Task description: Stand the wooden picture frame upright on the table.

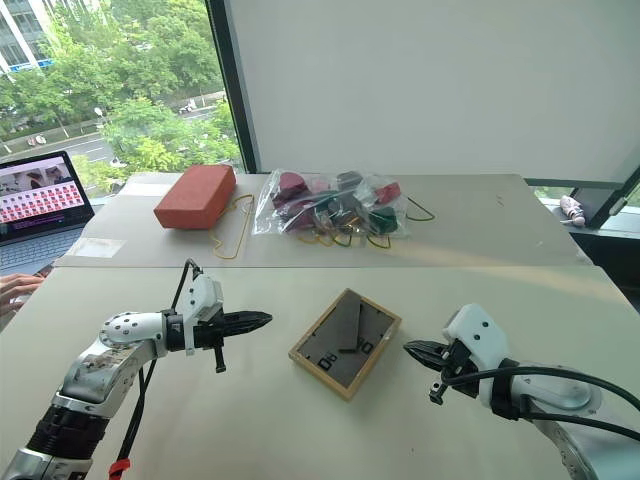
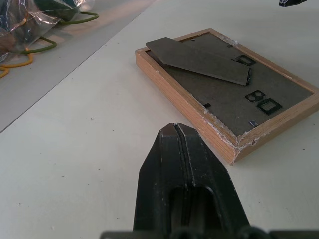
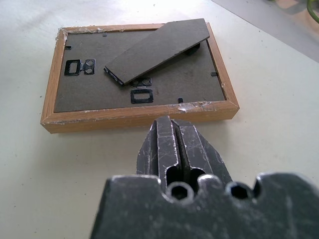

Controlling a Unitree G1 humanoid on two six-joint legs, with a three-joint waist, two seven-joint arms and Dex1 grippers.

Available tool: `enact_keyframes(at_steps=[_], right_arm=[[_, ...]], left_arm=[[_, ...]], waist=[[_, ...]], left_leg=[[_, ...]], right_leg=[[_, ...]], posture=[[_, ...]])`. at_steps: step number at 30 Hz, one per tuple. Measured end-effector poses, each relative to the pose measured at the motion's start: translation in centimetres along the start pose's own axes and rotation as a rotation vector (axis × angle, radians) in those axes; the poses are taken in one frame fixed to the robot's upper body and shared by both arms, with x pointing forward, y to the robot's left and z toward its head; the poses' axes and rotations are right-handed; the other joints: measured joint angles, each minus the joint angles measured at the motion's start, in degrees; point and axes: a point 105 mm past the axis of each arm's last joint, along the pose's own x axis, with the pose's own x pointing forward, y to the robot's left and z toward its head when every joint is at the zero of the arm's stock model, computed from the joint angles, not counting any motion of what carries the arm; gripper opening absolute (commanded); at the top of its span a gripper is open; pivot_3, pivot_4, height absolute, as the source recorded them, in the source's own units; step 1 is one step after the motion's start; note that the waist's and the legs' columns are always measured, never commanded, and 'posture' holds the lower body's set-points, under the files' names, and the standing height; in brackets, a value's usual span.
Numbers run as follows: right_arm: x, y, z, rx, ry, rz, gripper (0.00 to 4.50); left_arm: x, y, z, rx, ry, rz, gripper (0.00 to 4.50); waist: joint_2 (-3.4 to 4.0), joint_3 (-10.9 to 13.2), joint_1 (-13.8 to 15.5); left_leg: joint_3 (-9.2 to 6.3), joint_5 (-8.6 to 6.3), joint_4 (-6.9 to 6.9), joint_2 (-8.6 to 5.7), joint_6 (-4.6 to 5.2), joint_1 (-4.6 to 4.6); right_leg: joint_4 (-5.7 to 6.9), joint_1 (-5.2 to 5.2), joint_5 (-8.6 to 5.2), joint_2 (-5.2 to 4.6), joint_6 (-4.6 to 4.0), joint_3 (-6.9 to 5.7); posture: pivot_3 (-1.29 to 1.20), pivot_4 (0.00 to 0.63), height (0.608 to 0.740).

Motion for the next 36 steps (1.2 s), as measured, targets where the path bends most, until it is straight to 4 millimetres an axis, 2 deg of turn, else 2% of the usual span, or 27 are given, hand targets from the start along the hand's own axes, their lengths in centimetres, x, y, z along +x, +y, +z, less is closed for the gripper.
enact_keyframes(at_steps=[2, 5, 7, 10, 12, 17, 21, 23, 27, 31, 36], right_arm=[[0.0, 0.0, 0.0, 0.0, 0.002, -0.002, 0.02], [0.1, 0.3, -1.3, 0.01, 0.054, -0.014, 0.02], [0.4, 0.5, -2.3, 0.016, 0.107, -0.016, 0.02], [1.4, 0.1, -4.2, 0.041, 0.201, -0.048, 0.02], [2.1, -0.3, -4.9, 0.043, 0.234, -0.068, 0.02], [4.8, -1.0, -3.1, -0.016, 0.196, -0.091, 0.02], [7.1, -1.6, -1.9, -0.054, 0.187, -0.106, 0.02], [7.9, -1.9, -1.7, -0.069, 0.194, -0.111, 0.02], [8.9, -1.7, -1.2, -0.087, 0.19, -0.099, 0.02], [9.7, -0.4, -0.7, -0.11, 0.185, -0.036, 0.02], [10.1, 2.3, -0.3, -0.146, 0.184, 0.068, 0.02]], left_arm=[[0.0, 0.0, 0.0, 0.0, 0.0, 0.0, 0.0], [0.8, 0.7, 0.3, 0.02, -0.004, 0.012, 0.0], [1.4, 1.3, -0.6, 0.062, 0.043, 0.029, 0.0], [3.0, 2.0, -4.0, 0.142, 0.181, 0.048, 0.0], [4.0, 1.9, -4.3, 0.171, 0.18, 0.047, 0.0], [5.4, 1.5, -4.1, 0.319, 0.193, 0.012, 0.0], [6.0, -1.1, -3.5, 0.327, 0.156, -0.11, 0.0], [5.7, -2.4, -3.4, 0.31, 0.15, -0.164, 0.0], [4.6, -3.4, -3.4, 0.304, 0.172, -0.209, 0.0], [2.5, -4.4, -4.0, 0.27, 0.216, -0.208, 0.0], [0.0, -5.2, -4.4, 0.211, 0.267, -0.182, 0.0]], waist=[[0.0, 0.0, 0.01], [-0.01, 0.01, 0.2], [-0.02, 0.01, 0.2], [-0.02, 0.02, -0.02], [-0.04, 0.04, 0.06], [-0.01, 0.02, 0.14], [0.0, 0.02, 0.2], [0.0, 0.03, 0.09], [0.02, 0.02, -0.3], [0.04, 0.03, -1.15], [0.07, 0.05, -1.67]], left_leg=[[0.0, 0.0, 0.0, 0.0, 0.0, 0.0], [0.0, 0.0, 0.01, -0.02, 0.0, 0.0], [0.01, 0.0, 0.01, -0.03, 0.0, 0.01], [0.03, 0.0, 0.01, -0.03, 0.0, 0.01], [0.01, 0.01, 0.01, -0.02, -0.01, -0.06], [0.03, 0.01, 0.03, -0.05, -0.02, -0.02], [0.01, 0.0, 0.02, -0.04, 0.0, -0.09], [0.01, -0.01, 0.01, -0.04, 0.01, -0.25], [0.0, 0.01, 0.06, -0.03, 0.0, -0.5], [-0.02, -0.01, 0.05, -0.01, 0.02, -0.49], [-0.03, -0.01, 0.04, 0.03, 0.03, -0.43]], right_leg=[[0.0, 0.0, 0.0, 0.0, 0.0, 0.0], [0.0, 0.02, 0.0, -0.02, 0.01, -0.01], [-0.02, 0.03, 0.0, -0.02, 0.01, 0.0], [0.01, -0.01, 0.0, 0.0, 0.0, 0.02], [0.05, -0.09, 0.0, -0.01, 0.0, 0.01], [0.03, -0.02, 0.01, -0.03, 0.02, 0.03], [0.03, -0.11, 0.0, -0.03, 0.03, 0.02], [0.07, -0.32, 0.0, -0.04, 0.04, 0.02], [0.21, -0.64, 0.0, -0.01, 0.03, 0.04], [0.24, -0.66, -0.01, 0.01, 0.01, 0.04], [0.29, -0.64, -0.03, 0.04, -0.02, 0.04]], posture=[[0.0, 0.15, 0.74], [0.0, 0.15, 0.74], [0.0, 0.15, 0.74], [0.0, 0.15, 0.74], [0.0, 0.15, 0.74], [0.0, 0.15, 0.74], [0.0, 0.15, 0.74], [0.0, 0.15, 0.74], [0.0, 0.15, 0.74], [0.0, 0.15, 0.74], [0.0, 0.15, 0.74]])
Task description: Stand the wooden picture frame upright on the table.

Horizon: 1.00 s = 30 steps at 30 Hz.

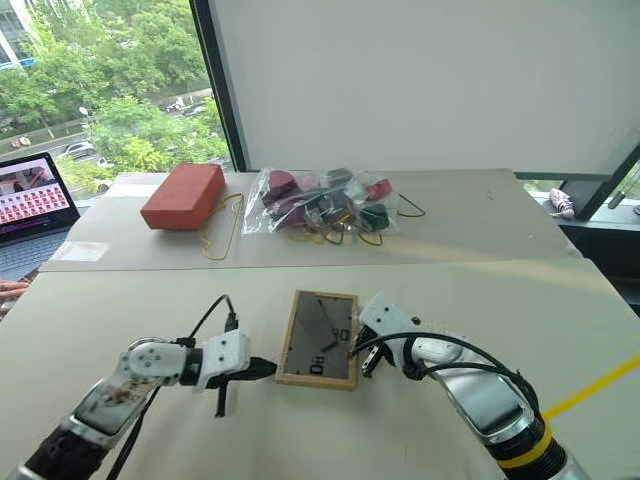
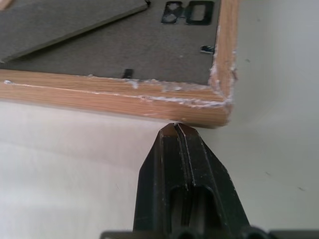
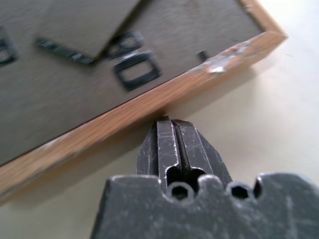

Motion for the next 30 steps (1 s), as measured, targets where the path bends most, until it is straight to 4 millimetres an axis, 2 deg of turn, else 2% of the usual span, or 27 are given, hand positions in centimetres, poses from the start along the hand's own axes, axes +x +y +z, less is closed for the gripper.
enact_keyframes(at_steps=[5, 12, 15, 18, 19, 20, 21, 23, 25, 26, 27, 30], right_arm=[[0.5, 0.8, 0.4, 0.003, -0.016, 0.019, 0.02], [0.6, 0.9, 0.5, 0.001, -0.013, 0.022, 0.02], [0.2, 1.1, 0.2, 0.003, 0.0, 0.033, 0.02], [-0.2, 1.3, -0.1, 0.011, 0.007, 0.034, 0.02], [-0.3, 1.3, -0.2, 0.016, 0.008, 0.034, 0.0], [-0.4, 1.3, -0.3, 0.019, 0.01, 0.034, 0.0], [-0.5, 1.3, -0.3, 0.022, 0.013, 0.033, 0.0], [-0.7, 1.5, -0.4, 0.026, 0.015, 0.035, 0.0], [-0.9, 1.6, -0.6, 0.041, 0.014, 0.036, 0.0], [-1.0, 1.6, -0.6, 0.046, 0.015, 0.037, 0.0], [-1.0, 1.6, -0.7, 0.056, 0.015, 0.038, 0.0], [-0.9, 1.7, -0.5, 0.074, 0.008, 0.046, 0.0]], left_arm=[[-0.4, -0.6, -0.1, -0.05, 0.01, 0.029, 0.0], [-0.5, -0.6, -0.1, -0.059, 0.022, 0.04, 0.0], [-1.3, 0.1, -0.7, -0.006, 0.041, 0.058, 0.0], [-2.7, 1.7, -1.6, 0.069, 0.059, 0.142, 0.0], [-3.1, 2.2, -1.7, 0.095, 0.053, 0.17, 0.52], [-3.4, 2.7, -1.7, 0.138, 0.044, 0.194, 0.73], [-3.6, 3.0, -1.6, 0.217, 0.036, 0.211, 1.14], [-4.1, 3.4, -1.4, 0.429, 0.024, 0.23, 1.84], [-4.4, 3.9, -1.0, 0.728, 0.0, 0.261, 2.56], [-4.4, 3.9, -0.8, 0.808, -0.017, 0.266, 2.91], [-4.1, 3.9, -0.4, 0.918, -0.053, 0.269, 2.91], [-3.0, 3.3, -0.4, 1.064, -0.124, 0.237, 2.91]], waist=[[0.0, 0.0, -0.08], [0.0, 0.0, 0.0], [0.0, 0.0, 0.03], [0.01, 0.01, 0.23], [0.01, 0.01, 0.31], [0.01, 0.01, 0.44], [0.01, 0.01, 0.48], [0.01, 0.01, 0.8], [0.01, 0.0, 1.38], [0.01, 0.0, 1.48], [0.01, 0.0, 1.65], [-0.01, 0.0, 1.71]], left_leg=[[0.01, 0.0, 0.0, 0.01, 0.0, 0.07], [0.02, 0.0, 0.0, 0.0, 0.0, 0.1], [0.02, 0.0, 0.0, 0.01, 0.0, 0.11], [0.02, 0.0, 0.0, 0.0, 0.0, 0.1], [0.02, 0.0, 0.0, 0.0, -0.01, 0.09], [0.02, 0.0, 0.0, -0.01, -0.01, 0.07], [0.02, 0.0, 0.0, -0.01, -0.01, 0.06], [0.02, 0.01, -0.01, -0.01, -0.02, 0.05], [0.04, 0.02, -0.04, -0.03, -0.04, 0.03], [0.06, 0.02, -0.04, -0.03, -0.05, 0.03], [0.08, 0.02, -0.04, -0.06, -0.04, 0.05], [0.1, 0.03, -0.03, -0.07, -0.05, 0.02]], right_leg=[[0.03, 0.03, 0.0, 0.02, -0.01, 0.02], [0.05, 0.04, 0.0, 0.02, -0.01, 0.03], [0.05, 0.04, 0.0, 0.02, -0.02, 0.03], [0.03, 0.04, 0.0, 0.01, -0.03, 0.02], [0.02, 0.04, 0.0, 0.01, -0.02, 0.02], [0.0, 0.04, 0.0, -0.01, -0.02, 0.02], [-0.01, 0.04, 0.0, -0.02, -0.02, 0.02], [-0.04, 0.0, 0.0, -0.02, -0.03, 0.0], [-0.11, 0.0, 0.01, -0.04, -0.05, -0.01], [-0.11, 0.01, 0.02, -0.05, -0.05, -0.01], [-0.13, 0.04, 0.03, -0.08, -0.03, -0.01], [-0.1, 0.03, 0.04, -0.07, -0.01, -0.03]], posture=[[0.0, 0.15, 0.74], [0.0, 0.15, 0.74], [0.0, 0.15, 0.74], [0.0, 0.15, 0.74], [0.0, 0.15, 0.74], [0.0, 0.15, 0.74], [0.0, 0.15, 0.74], [0.0, 0.15, 0.74], [0.0, 0.15, 0.74], [0.0, 0.15, 0.74], [0.0, 0.15, 0.74], [0.0, 0.15, 0.74]])
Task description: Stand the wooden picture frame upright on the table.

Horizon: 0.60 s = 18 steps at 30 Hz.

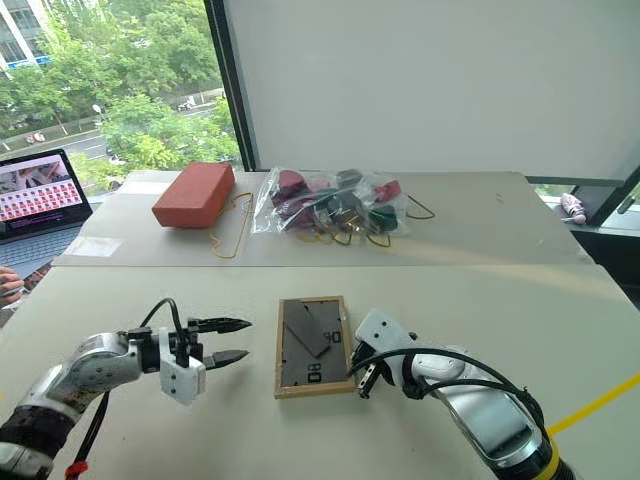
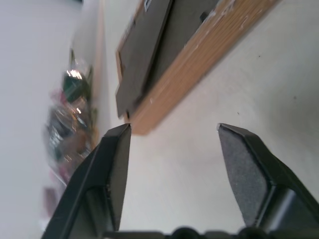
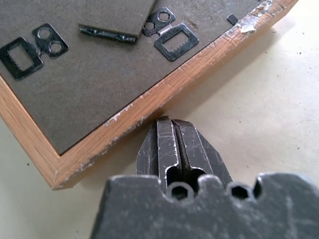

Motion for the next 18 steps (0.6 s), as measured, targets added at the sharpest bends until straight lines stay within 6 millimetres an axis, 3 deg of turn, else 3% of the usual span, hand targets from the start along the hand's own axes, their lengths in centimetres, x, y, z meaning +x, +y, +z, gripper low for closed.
enact_keyframes(at_steps=[3, 9, 15, 18], right_arm=[[0.2, 0.2, 0.2, 0.018, -0.003, 0.011, 0.0], [0.2, 0.1, 0.2, 0.028, 0.016, 0.005, 0.0], [0.9, 1.4, 1.1, 0.037, 0.002, 0.043, 0.0], [0.9, 1.4, 1.1, 0.044, 0.004, 0.04, 0.0]], left_arm=[[1.3, -0.8, 0.3, 0.036, -0.059, 0.006, 2.91], [3.9, -0.5, 0.5, 0.115, -0.125, 0.061, 2.91], [5.8, -0.1, 1.2, 0.133, -0.19, 0.148, 2.91], [5.6, -0.1, 1.4, 0.128, -0.209, 0.161, 2.0]], waist=[[0.0, 0.0, -0.29], [0.02, -0.02, 0.07], [0.01, -0.03, 0.11], [0.01, -0.03, 0.08]], left_leg=[[0.0, 0.0, 0.0, 0.01, 0.0, 0.0], [0.0, 0.02, 0.03, -0.01, -0.04, 0.08], [-0.02, 0.03, 0.05, -0.01, -0.05, 0.03], [-0.02, 0.03, 0.05, -0.01, -0.06, 0.01]], right_leg=[[0.08, -0.03, 0.0, 0.02, 0.0, 0.0], [0.11, 0.1, 0.02, -0.01, 0.05, -0.01], [0.14, 0.03, 0.02, -0.01, 0.06, -0.02], [0.14, 0.0, 0.02, -0.01, 0.06, -0.03]], posture=[[0.0, 0.15, 0.74], [0.0, 0.15, 0.74], [0.0, 0.15, 0.74], [0.0, 0.15, 0.74]])
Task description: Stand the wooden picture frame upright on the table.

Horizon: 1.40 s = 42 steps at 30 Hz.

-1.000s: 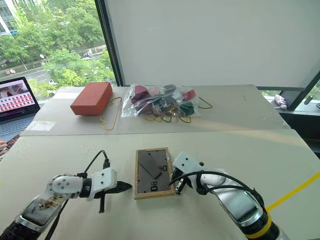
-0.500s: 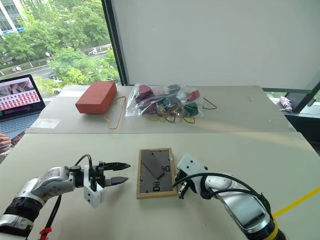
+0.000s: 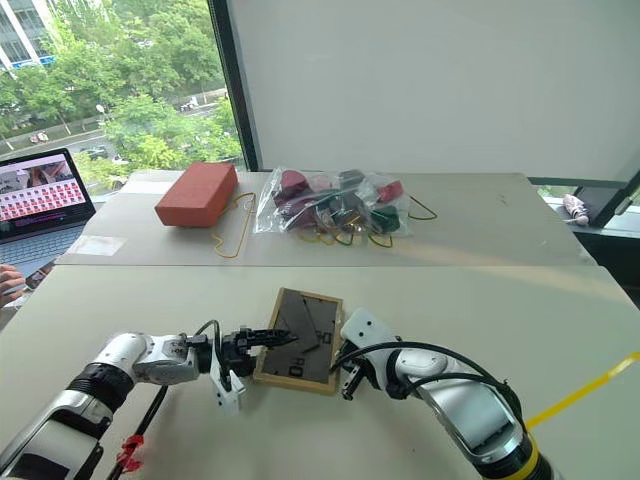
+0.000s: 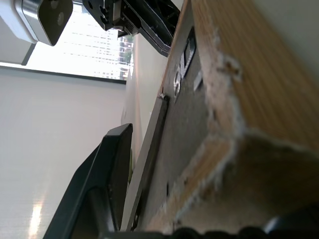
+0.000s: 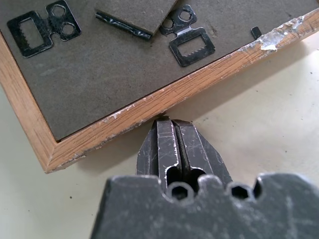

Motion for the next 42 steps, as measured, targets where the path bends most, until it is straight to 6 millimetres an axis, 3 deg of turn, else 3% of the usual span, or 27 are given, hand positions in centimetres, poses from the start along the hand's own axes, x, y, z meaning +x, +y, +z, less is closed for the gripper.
enact_keyframes(at_steps=[2, 3, 11, 12, 13, 16, 17, 19, 22, 25, 28, 30, 34, 39, 42], right_arm=[[-0.1, -0.1, 0.0, 0.004, 0.002, -0.004, 0.0], [-0.2, -0.2, -0.1, 0.003, 0.005, -0.008, 0.0], [-1.3, -3.8, -0.9, 0.052, 0.034, -0.13, 0.0], [-1.4, -4.4, -0.8, 0.068, 0.027, -0.151, 0.29], [-1.6, -5.0, -0.6, 0.083, 0.013, -0.172, 0.29], [-2.5, -7.3, 1.9, 0.129, -0.092, -0.23, 1.16], [-2.9, -8.1, 3.2, 0.137, -0.134, -0.227, 1.74], [-3.6, -8.9, 4.9, 0.132, -0.184, -0.228, 2.32], [-3.6, -9.0, 6.8, 0.14, -0.239, -0.172, 3.39], [-2.3, -7.4, 8.4, 0.219, -0.28, -0.03, 4.41], [-0.7, -4.5, 10.2, 0.315, -0.296, 0.193, 4.47], [0.1, -3.9, 10.4, 0.35, -0.267, 0.254, 4.47], [0.8, -5.1, 9.3, 0.403, -0.212, 0.227, 4.47], [-0.3, -6.9, 8.8, 0.34, -0.26, 0.102, 4.47], [-2.0, -7.9, 5.8, 0.25, -0.23, -0.03, 4.47]], left_arm=[[-0.3, 0.4, 0.0, 0.009, -0.005, 0.02, 1.27], [-0.4, 0.4, 0.0, 0.009, -0.003, 0.027, 1.12], [-1.1, 0.1, 0.3, 0.022, 0.012, 0.042, 1.12], [-1.1, 0.1, 0.3, 0.025, 0.012, 0.042, 1.12], [-1.1, 0.1, 0.3, 0.026, 0.014, 0.045, 1.12], [-1.1, 0.1, 0.4, 0.028, 0.02, 0.048, 1.12], [-1.2, 0.0, 0.4, 0.028, 0.023, 0.048, 1.12], [-1.1, 0.0, 0.5, 0.032, 0.023, 0.049, 1.12], [-1.1, 0.0, 0.6, 0.028, 0.023, 0.05, 1.12], [-1.3, -0.1, 0.6, 0.024, 0.027, 0.046, 1.12], [-1.3, -0.1, 0.6, 0.027, 0.031, 0.042, 1.12], [-1.1, 0.0, 0.6, 0.039, 0.031, 0.048, 1.12], [-1.2, 0.1, 0.6, 0.052, 0.031, 0.052, 1.12], [-1.3, 0.3, 0.5, 0.031, 0.046, 0.066, 1.12], [-1.3, 0.3, 0.6, 0.017, 0.051, 0.075, 1.12]], waist=[[0.01, -0.01, -0.1], [0.01, 0.0, -0.16], [0.02, -0.01, -0.58], [0.03, -0.01, -0.64], [0.04, -0.02, -0.71], [0.09, -0.04, -0.96], [0.12, -0.06, -1.01], [0.18, -0.08, -0.97], [0.21, -0.1, -0.95], [0.27, -0.12, -1.48], [0.31, -0.13, -1.64], [0.31, -0.13, -1.53], [0.33, -0.13, -1.45], [0.37, -0.16, -1.51], [0.38, -0.18, -1.31]], left_leg=[[0.0, 0.0, -0.01, 0.0, 0.0, 0.01], [0.0, 0.0, -0.01, 0.01, 0.0, 0.01], [0.02, 0.0, -0.03, 0.01, 0.0, 0.08], [0.03, 0.0, -0.03, 0.01, 0.0, 0.09], [0.03, 0.0, -0.03, 0.01, 0.01, 0.09], [0.03, 0.0, -0.04, 0.01, 0.0, 0.11], [0.03, 0.0, -0.04, 0.01, 0.0, 0.12], [0.02, 0.0, -0.04, 0.01, 0.0, 0.12], [0.02, 0.0, -0.08, 0.01, 0.01, 0.11], [0.03, 0.0, -0.1, 0.01, 0.02, 0.11], [0.01, 0.0, -0.1, 0.0, 0.01, 0.13], [0.0, 0.0, -0.09, -0.02, 0.0, 0.12], [0.01, 0.0, -0.1, -0.04, 0.0, 0.06], [0.02, 0.04, -0.06, -0.04, -0.06, -0.32], [0.05, 0.06, 0.0, -0.07, -0.09, -0.55]], right_leg=[[0.0, 0.0, 0.0, 0.0, 0.0, 0.0], [0.01, 0.0, 0.0, 0.01, 0.0, 0.0], [0.05, 0.0, 0.0, 0.01, 0.0, 0.01], [0.05, 0.0, 0.0, 0.01, 0.0, 0.01], [0.06, 0.0, 0.0, 0.01, 0.0, 0.02], [0.09, 0.0, 0.0, 0.01, -0.01, 0.03], [0.1, 0.0, 0.0, 0.01, -0.01, 0.03], [0.1, 0.0, 0.0, 0.01, -0.01, 0.02], [0.1, 0.0, 0.0, 0.01, -0.01, 0.02], [0.39, -0.03, 0.0, 0.01, -0.01, 0.03], [0.62, -0.07, 0.0, 0.0, -0.01, 0.02], [0.62, -0.07, 0.0, -0.01, -0.01, 0.02], [0.62, -0.19, 0.0, -0.03, -0.01, 0.02], [0.78, -0.66, 0.0, -0.05, -0.01, 0.03], [0.86, -0.94, 0.0, -0.1, -0.01, 0.01]], posture=[[0.0, 0.15, 0.74], [0.0, 0.15, 0.74], [0.0, 0.15, 0.74], [0.0, 0.15, 0.74], [0.0, 0.15, 0.74], [0.0, 0.15, 0.74], [0.0, 0.15, 0.74], [0.0, 0.15, 0.74], [0.0, 0.15, 0.74], [0.0, 0.15, 0.74], [0.0, 0.15, 0.74], [0.0, 0.15, 0.74], [0.0, 0.15, 0.74], [0.0, 0.15, 0.74], [0.0, 0.15, 0.74]])
